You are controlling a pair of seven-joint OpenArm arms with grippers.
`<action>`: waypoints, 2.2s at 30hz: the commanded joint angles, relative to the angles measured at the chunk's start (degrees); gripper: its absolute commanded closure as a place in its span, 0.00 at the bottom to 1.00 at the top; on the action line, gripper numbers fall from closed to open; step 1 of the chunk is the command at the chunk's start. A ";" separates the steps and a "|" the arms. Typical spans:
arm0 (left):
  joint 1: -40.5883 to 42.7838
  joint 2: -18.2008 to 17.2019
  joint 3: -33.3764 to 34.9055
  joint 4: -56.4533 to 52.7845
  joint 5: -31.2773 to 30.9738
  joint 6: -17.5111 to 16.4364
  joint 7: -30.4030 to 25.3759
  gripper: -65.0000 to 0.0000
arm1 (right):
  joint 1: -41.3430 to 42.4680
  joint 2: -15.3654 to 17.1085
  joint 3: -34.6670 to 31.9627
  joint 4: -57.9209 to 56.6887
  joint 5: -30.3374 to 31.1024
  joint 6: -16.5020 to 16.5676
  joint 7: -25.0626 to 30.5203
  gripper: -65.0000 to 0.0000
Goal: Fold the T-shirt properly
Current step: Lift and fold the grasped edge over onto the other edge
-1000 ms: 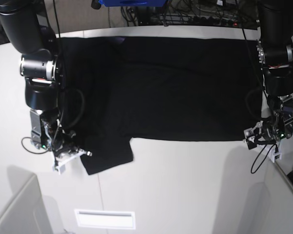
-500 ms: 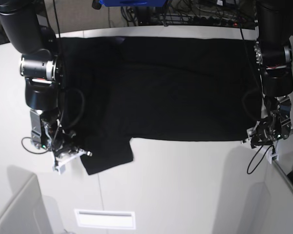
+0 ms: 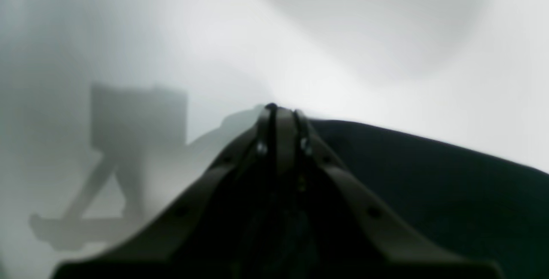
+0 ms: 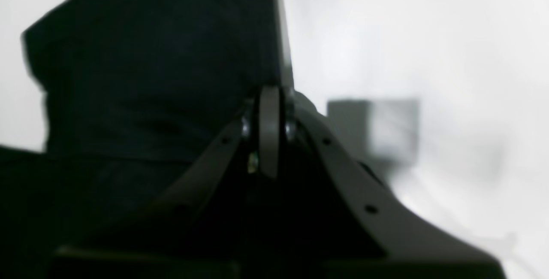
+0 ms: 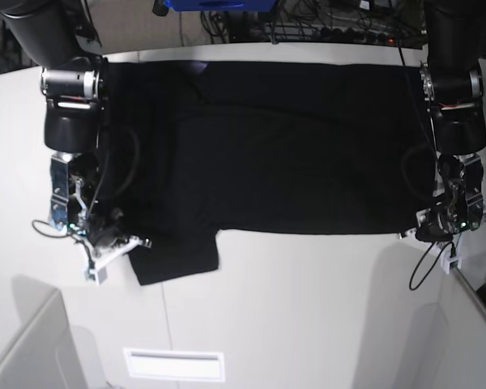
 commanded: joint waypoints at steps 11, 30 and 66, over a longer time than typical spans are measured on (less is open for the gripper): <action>9.55 -0.75 -13.34 23.93 -0.40 -6.20 13.45 1.00 | -4.90 0.70 0.15 15.59 0.56 0.31 0.93 1.00; 35.75 0.66 -27.67 49.07 -0.40 -15.61 19.43 1.00 | -20.99 4.04 0.68 40.65 0.91 0.40 -12.96 1.00; 44.19 4.62 -34.35 64.10 -0.40 -17.63 29.36 1.00 | -54.30 4.13 19.14 63.68 25.09 0.48 -14.72 1.00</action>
